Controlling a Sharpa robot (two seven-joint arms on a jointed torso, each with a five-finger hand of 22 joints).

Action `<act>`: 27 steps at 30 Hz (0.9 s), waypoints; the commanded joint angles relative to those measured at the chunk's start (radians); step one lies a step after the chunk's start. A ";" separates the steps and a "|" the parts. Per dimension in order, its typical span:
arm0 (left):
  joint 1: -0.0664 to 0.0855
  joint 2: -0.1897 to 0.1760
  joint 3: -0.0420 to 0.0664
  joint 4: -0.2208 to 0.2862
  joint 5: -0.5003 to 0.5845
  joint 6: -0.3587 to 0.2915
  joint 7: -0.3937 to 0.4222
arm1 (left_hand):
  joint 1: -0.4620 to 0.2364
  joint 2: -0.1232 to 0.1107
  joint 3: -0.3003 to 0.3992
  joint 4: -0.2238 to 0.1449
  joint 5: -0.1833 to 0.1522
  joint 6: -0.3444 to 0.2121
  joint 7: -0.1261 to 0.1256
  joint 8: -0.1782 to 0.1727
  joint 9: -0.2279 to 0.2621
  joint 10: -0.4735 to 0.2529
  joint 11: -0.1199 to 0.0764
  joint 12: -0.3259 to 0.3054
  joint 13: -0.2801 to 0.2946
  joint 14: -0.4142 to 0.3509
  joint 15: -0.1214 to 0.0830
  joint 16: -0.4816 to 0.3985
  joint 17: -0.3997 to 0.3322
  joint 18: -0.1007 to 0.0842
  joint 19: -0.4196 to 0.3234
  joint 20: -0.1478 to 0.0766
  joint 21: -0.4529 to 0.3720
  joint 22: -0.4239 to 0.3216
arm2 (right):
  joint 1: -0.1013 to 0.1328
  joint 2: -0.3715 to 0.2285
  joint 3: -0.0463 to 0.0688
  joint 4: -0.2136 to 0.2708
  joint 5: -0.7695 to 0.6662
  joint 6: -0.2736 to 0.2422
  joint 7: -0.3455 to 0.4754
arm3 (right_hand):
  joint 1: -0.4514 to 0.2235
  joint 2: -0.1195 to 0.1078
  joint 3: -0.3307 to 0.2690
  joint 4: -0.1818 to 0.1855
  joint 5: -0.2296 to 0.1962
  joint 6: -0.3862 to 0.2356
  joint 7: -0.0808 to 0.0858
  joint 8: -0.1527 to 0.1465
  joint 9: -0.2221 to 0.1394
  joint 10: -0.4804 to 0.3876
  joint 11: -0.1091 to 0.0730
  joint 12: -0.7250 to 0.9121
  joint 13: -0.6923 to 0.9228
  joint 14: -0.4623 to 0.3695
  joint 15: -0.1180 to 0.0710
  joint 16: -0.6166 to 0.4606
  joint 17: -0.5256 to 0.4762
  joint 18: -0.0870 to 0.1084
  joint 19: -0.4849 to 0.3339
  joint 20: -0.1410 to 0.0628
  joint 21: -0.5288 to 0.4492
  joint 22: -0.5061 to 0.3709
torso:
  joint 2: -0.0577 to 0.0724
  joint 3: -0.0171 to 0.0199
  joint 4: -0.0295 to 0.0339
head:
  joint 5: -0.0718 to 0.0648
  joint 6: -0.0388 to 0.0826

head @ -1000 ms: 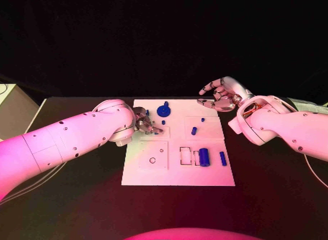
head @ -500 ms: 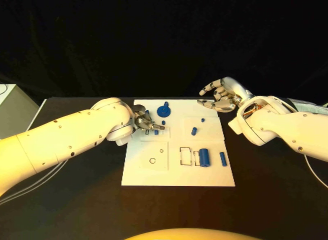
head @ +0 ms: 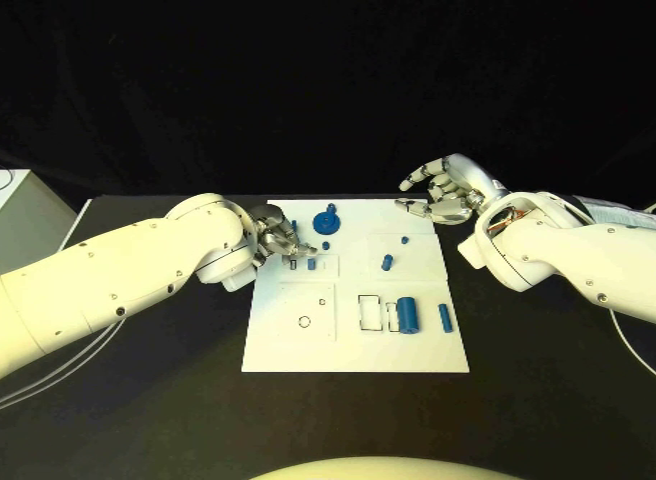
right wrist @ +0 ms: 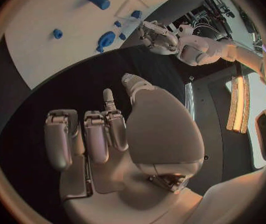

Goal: Assemble the parts on the task board

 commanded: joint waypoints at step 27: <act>-0.088 -0.007 0.002 0.046 -0.133 -0.172 0.011 | -0.137 -0.025 -0.028 0.001 0.012 0.026 -0.025 0.138 0.018 0.023 -0.018 0.077 0.003 0.082 -0.013 0.009 0.205 0.009 0.030 -0.012 0.020 0.041 | -0.001 -0.009 0.000 0.004 -0.004 0.002 0.007 | -0.006 0.000 0.003 0.003 -0.001 -0.008 0.001 -0.007 0.000 0.014 -0.002 0.005 0.182 0.106 -0.001 0.004 0.263 -0.003 0.077 -0.001 -0.002 0.204 | 0.001 -0.0003 0.0000 | -0.001 0.003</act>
